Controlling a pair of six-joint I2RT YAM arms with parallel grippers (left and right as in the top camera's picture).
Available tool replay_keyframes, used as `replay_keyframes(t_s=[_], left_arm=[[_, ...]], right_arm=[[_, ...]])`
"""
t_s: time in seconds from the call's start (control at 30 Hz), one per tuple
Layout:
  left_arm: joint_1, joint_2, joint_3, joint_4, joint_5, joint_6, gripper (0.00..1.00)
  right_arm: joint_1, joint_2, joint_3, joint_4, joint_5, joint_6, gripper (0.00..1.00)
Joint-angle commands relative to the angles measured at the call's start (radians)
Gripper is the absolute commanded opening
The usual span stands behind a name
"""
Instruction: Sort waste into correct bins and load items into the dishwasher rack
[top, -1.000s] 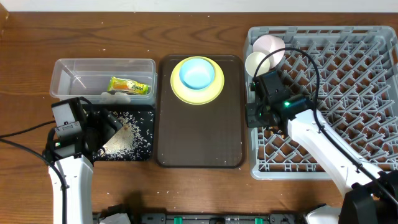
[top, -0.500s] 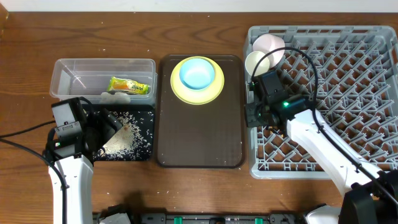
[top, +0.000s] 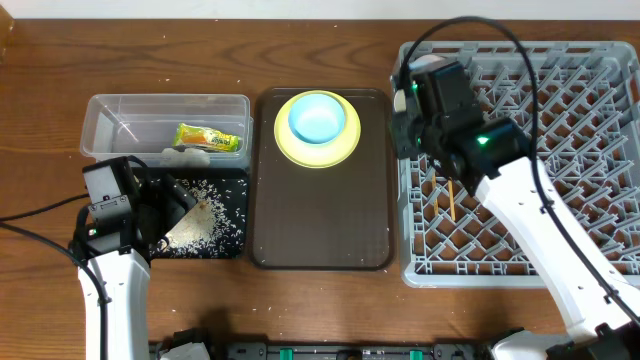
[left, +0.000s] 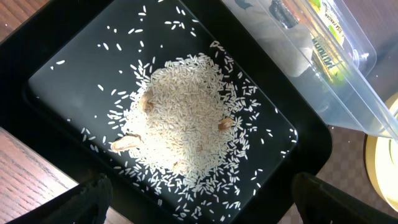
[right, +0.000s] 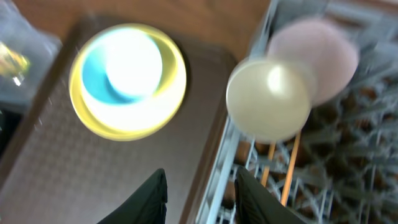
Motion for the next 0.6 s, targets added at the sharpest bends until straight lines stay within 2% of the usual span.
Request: replay_keyframes(t_s=[0.0,0.17,0.27,0.4,0.57], left_arm=[[0.005,0.001,0.014,-0.003,-0.016,-0.005,0.95],[0.005,0.001,0.014,-0.003,-0.016,-0.005,0.95],[0.005,0.001,0.014,-0.003,-0.016,-0.005,0.95],[0.005,0.001,0.014,-0.003,-0.016,-0.005,0.95],[0.005,0.001,0.014,-0.003,-0.016,-0.005,0.95]], right_arm=[[0.013,-0.003,0.012,0.026,0.013,-0.037,0.34],[0.016,0.021,0.011,0.067,0.014,-0.029,0.28],[0.023,0.054,0.010,0.073,0.023,0.069,0.26],[0.048,0.122,0.010,0.088,0.115,0.194,0.31],[0.095,0.219,0.010,0.136,0.216,0.224,0.38]])
